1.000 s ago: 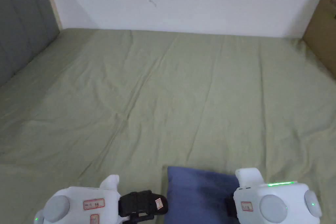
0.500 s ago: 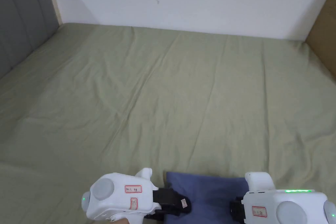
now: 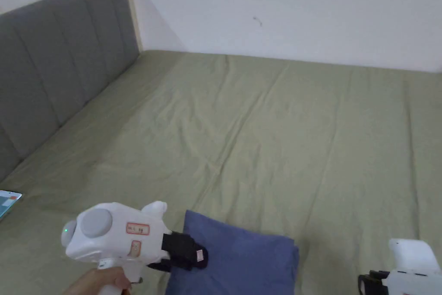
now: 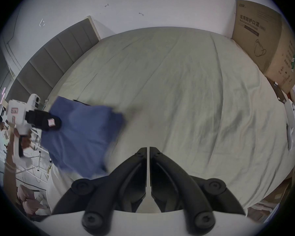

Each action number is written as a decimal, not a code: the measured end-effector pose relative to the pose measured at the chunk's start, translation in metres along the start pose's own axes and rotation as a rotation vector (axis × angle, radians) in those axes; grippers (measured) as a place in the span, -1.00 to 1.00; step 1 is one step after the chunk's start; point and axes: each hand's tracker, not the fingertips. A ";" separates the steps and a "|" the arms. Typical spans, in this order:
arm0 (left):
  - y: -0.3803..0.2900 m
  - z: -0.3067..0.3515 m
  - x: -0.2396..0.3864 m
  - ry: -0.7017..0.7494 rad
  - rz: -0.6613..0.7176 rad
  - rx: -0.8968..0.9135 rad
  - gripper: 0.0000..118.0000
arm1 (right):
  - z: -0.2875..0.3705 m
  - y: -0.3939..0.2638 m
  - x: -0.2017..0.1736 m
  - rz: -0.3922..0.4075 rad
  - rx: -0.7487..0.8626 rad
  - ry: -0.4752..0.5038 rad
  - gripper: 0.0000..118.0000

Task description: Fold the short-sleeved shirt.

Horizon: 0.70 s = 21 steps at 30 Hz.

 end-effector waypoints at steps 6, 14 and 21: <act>0.045 0.081 -0.052 0.532 -0.100 0.006 -0.59 | -0.009 -0.002 -0.010 -0.004 -0.026 0.009 -0.95; 0.075 0.087 -0.093 1.029 -0.218 -0.034 -0.07 | -0.015 -0.003 -0.021 0.024 -0.064 0.012 -0.95; 0.065 0.099 -0.074 0.928 -0.113 0.152 0.78 | -0.015 0.000 -0.010 0.004 -0.069 0.001 -0.95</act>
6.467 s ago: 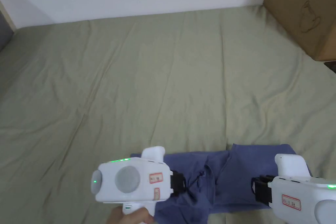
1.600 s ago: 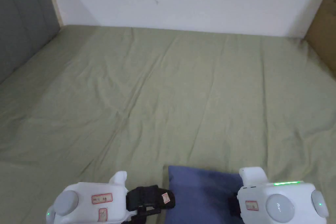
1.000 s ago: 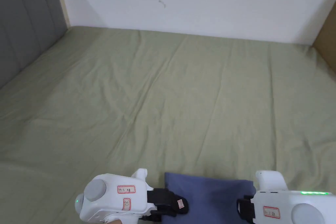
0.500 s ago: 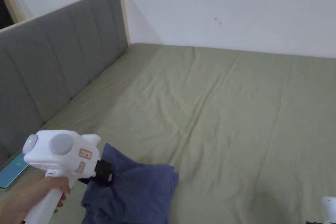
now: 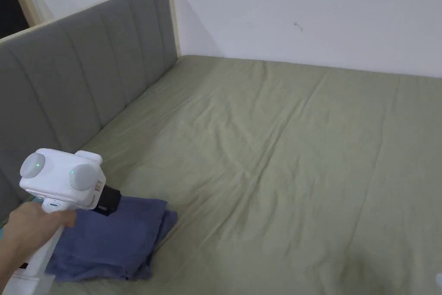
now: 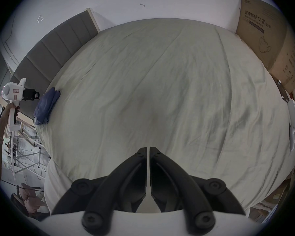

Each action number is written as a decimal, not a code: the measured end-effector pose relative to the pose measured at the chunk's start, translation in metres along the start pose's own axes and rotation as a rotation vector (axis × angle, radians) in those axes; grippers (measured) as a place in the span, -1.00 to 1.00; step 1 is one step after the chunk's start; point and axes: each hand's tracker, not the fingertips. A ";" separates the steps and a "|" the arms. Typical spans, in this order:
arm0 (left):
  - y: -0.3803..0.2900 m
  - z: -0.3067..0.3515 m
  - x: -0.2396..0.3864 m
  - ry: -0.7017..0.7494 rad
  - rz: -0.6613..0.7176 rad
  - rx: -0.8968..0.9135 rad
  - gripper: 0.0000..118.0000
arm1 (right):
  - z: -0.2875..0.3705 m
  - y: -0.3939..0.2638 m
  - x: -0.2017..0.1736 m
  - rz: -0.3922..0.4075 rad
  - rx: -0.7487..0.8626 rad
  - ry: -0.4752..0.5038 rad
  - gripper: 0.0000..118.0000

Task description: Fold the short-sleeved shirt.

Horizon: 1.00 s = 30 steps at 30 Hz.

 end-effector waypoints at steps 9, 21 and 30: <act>-0.022 0.066 0.077 -0.224 -0.047 0.136 -1.00 | 0.019 -0.005 0.012 -0.044 0.066 0.005 -0.95; -0.078 0.221 0.231 -0.194 -0.066 0.607 -1.00 | 0.103 -0.006 0.021 -0.013 0.431 -0.204 -0.95; -0.111 0.314 0.275 -0.192 0.007 0.922 -1.00 | 0.201 -0.006 0.006 0.018 0.860 -0.419 -0.95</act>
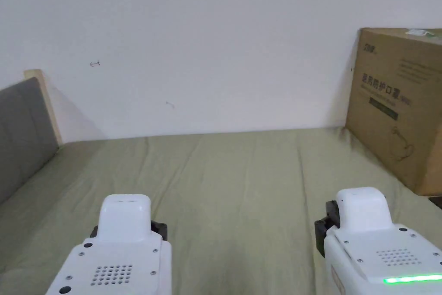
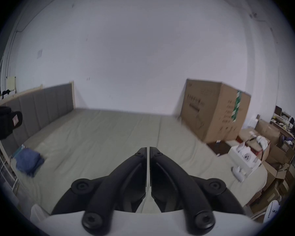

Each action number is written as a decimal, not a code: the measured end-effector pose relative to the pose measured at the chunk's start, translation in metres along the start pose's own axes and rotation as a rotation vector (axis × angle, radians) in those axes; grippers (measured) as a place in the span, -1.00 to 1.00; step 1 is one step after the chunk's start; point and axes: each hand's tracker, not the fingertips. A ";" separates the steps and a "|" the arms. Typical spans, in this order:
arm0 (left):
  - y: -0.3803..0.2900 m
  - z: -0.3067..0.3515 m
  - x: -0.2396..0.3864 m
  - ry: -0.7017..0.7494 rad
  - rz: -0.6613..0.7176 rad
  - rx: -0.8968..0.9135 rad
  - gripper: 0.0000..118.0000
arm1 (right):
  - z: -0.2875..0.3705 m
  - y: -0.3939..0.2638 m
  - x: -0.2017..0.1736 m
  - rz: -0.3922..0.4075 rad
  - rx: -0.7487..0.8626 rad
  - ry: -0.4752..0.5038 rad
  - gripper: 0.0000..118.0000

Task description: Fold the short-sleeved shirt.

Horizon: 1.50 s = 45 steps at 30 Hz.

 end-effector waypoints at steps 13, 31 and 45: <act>0.025 0.025 0.013 -0.063 0.021 0.106 -1.00 | 0.045 0.032 -0.004 0.002 0.135 -0.027 -0.95; 0.024 0.024 0.004 -0.089 0.067 0.118 0.98 | 0.028 0.025 0.004 -0.041 0.128 -0.004 0.79; 0.027 0.015 0.005 -0.123 0.078 0.061 1.00 | 0.018 0.024 -0.001 -0.014 0.119 -0.021 0.87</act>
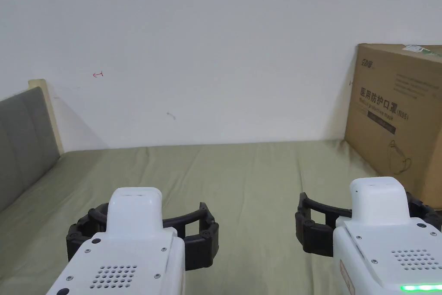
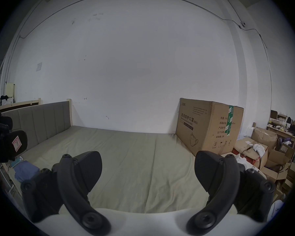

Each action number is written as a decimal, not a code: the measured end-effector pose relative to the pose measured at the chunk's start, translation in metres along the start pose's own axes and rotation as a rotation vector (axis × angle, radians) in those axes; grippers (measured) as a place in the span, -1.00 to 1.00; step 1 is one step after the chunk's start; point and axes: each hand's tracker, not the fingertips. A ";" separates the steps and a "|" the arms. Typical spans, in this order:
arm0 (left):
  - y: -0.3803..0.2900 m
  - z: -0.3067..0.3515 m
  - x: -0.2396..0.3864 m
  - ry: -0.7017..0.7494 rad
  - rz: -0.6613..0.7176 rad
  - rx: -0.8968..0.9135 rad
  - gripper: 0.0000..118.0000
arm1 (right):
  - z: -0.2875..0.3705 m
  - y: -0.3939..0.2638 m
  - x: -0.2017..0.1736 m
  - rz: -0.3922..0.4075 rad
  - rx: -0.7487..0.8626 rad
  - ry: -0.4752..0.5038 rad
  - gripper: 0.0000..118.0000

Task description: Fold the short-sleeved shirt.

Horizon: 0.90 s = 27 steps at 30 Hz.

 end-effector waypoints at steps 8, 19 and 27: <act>0.008 0.006 0.006 -0.051 -0.007 -0.027 1.00 | -0.003 -0.004 0.002 0.001 -0.017 -0.005 0.87; 0.010 0.004 0.006 0.000 -0.010 -0.035 1.00 | -0.006 -0.009 0.001 0.019 -0.044 0.005 0.87; 0.019 -0.002 0.007 0.051 -0.004 -0.120 1.00 | -0.007 -0.010 0.003 0.011 -0.059 0.014 0.87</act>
